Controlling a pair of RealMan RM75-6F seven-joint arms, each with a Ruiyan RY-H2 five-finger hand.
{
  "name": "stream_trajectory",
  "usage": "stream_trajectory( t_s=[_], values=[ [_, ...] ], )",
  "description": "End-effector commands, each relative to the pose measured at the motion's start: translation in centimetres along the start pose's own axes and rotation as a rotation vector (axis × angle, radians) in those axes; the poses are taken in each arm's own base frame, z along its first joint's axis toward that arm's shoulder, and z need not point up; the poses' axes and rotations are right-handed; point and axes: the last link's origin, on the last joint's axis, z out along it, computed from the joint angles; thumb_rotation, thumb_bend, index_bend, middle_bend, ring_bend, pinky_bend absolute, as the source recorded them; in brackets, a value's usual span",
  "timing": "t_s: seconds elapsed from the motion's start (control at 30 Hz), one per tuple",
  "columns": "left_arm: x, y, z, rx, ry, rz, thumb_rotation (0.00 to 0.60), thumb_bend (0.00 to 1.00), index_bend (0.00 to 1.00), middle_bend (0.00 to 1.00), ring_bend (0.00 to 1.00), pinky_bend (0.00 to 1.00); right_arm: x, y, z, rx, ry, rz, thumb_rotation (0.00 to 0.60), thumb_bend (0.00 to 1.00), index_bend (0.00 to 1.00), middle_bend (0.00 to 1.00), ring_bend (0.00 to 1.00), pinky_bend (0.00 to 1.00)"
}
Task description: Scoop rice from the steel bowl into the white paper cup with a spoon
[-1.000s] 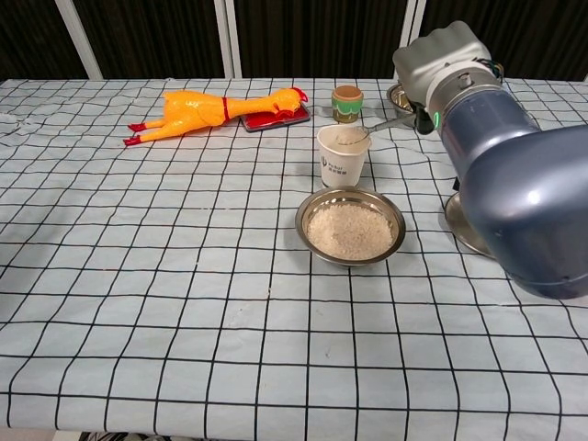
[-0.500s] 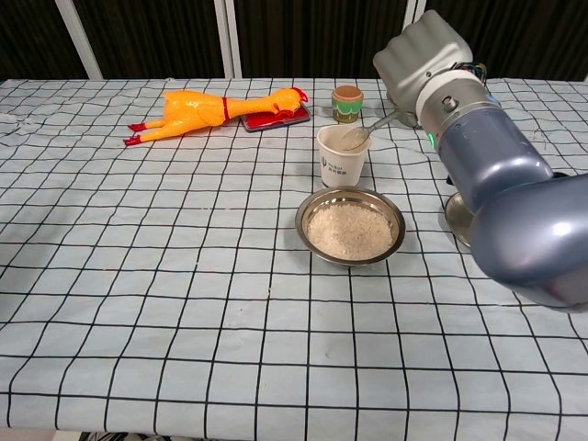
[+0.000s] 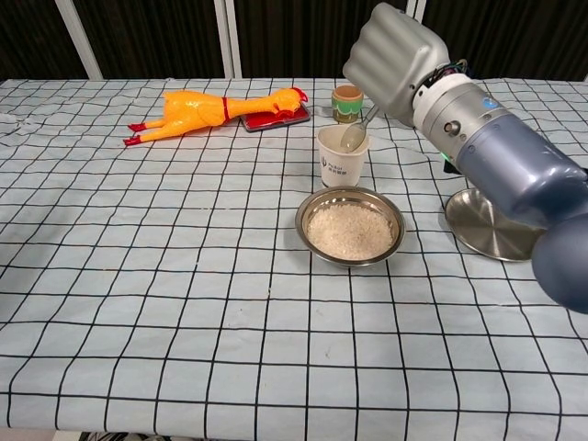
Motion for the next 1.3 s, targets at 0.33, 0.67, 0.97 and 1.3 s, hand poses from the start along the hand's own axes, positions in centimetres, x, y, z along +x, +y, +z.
stream_trajectory(
  t_s=[0.33,0.67,0.97,1.3],
  values=[
    [0.0,0.0,0.0,0.0,0.0,0.002,0.6,0.0,0.0,0.0,0.0,0.0,-0.5,0.4,-0.2,0.001,0.02,-0.027,0.6,0.52,0.72,1.0,1.0,1.0],
    [0.0,0.0,0.0,-0.002,0.003,0.008,0.6,0.0,0.0,0.0,0.0,0.0,-0.2,1.0,-0.7,-0.015,0.018,0.003,0.6,0.52,0.72,1.0,1.0,1.0],
    [0.1,-0.1,0.0,0.001,0.011,0.01,0.6,0.0,0.0,0.0,0.0,0.0,0.3,2.2,-1.4,-0.075,-0.036,0.114,0.6,0.52,0.72,1.0,1.0,1.0],
    [0.1,-0.1,-0.1,0.002,0.009,0.008,0.6,0.0,0.0,0.0,0.0,0.0,-1.5,5.8,-4.0,-0.186,-0.239,0.321,0.6,0.52,0.72,1.0,1.0,1.0]
  ],
)
